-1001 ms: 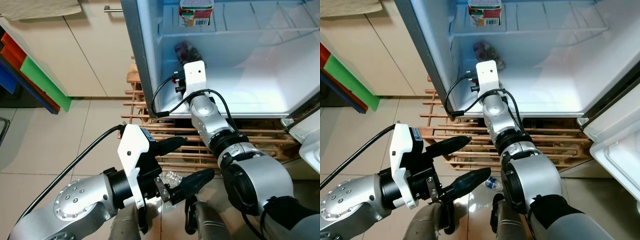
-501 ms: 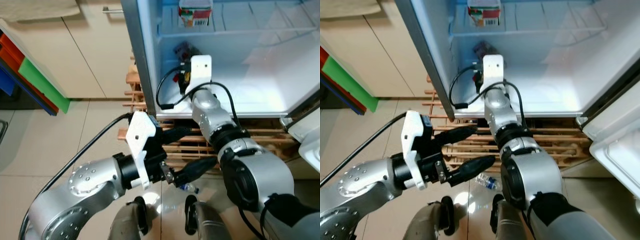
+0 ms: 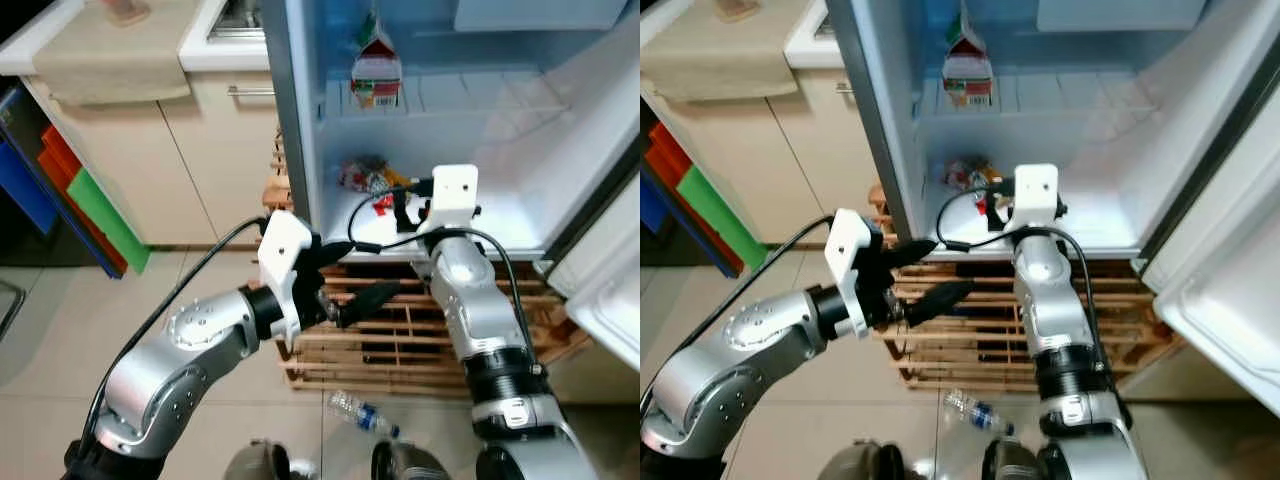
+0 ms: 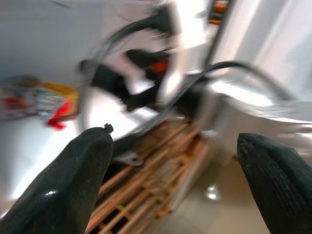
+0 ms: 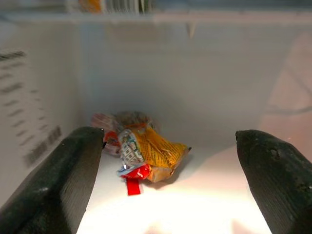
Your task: Restocking fridge
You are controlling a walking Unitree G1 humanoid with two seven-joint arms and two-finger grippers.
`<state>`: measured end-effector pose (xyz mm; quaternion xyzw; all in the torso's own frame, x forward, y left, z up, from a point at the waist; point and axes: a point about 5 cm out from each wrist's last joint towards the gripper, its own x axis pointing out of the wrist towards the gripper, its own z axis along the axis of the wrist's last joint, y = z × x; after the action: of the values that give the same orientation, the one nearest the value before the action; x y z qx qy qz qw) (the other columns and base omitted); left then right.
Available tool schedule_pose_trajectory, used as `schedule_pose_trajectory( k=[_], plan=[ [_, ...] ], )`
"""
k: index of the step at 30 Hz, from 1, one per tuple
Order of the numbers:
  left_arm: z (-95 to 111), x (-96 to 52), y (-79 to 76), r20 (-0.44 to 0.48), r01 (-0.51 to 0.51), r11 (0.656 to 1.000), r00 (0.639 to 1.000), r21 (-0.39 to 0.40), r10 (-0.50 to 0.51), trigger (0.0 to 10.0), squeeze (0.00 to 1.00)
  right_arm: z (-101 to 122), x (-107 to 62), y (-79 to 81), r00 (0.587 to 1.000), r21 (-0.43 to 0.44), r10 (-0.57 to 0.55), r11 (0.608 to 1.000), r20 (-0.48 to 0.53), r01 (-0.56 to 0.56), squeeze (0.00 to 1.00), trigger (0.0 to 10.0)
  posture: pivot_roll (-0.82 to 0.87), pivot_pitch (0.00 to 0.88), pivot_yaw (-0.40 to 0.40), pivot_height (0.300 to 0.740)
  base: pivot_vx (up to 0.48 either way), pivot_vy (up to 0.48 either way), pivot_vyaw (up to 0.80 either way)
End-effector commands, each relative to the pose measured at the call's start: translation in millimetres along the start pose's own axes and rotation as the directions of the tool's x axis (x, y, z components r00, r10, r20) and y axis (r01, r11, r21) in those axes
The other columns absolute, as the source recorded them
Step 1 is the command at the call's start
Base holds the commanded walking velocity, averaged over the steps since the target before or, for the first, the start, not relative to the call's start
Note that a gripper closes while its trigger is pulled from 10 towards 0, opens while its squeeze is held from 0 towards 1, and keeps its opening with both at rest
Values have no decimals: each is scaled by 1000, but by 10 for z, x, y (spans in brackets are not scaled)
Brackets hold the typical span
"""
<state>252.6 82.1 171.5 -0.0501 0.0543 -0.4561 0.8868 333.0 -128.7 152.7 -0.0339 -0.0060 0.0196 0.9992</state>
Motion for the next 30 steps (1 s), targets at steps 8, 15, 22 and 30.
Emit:
schedule_pose_trajectory(
  k=[8,15,22,30],
  plan=[
    [-17,-360,475,118,-386,922,915,-19,385,10000,0,-134,-656,-365,998,-44,-61,997,10,61,0,10000,-64,0,53,740,0,0,0],
    [-77,-757,593,232,-688,725,708,18,667,10000,0,-212,-940,-559,990,-44,-55,997,127,61,0,10000,-69,0,30,740,0,0,0],
    [-203,-772,582,206,-732,681,666,1,717,10000,0,-408,-966,-603,998,-32,-65,997,22,66,0,10000,-63,0,25,740,0,0,0],
    [-87,-497,574,256,-686,727,707,19,660,10000,0,-434,-771,-547,999,17,-39,999,17,38,0,10000,-87,0,50,740,0,0,0]
  ],
)
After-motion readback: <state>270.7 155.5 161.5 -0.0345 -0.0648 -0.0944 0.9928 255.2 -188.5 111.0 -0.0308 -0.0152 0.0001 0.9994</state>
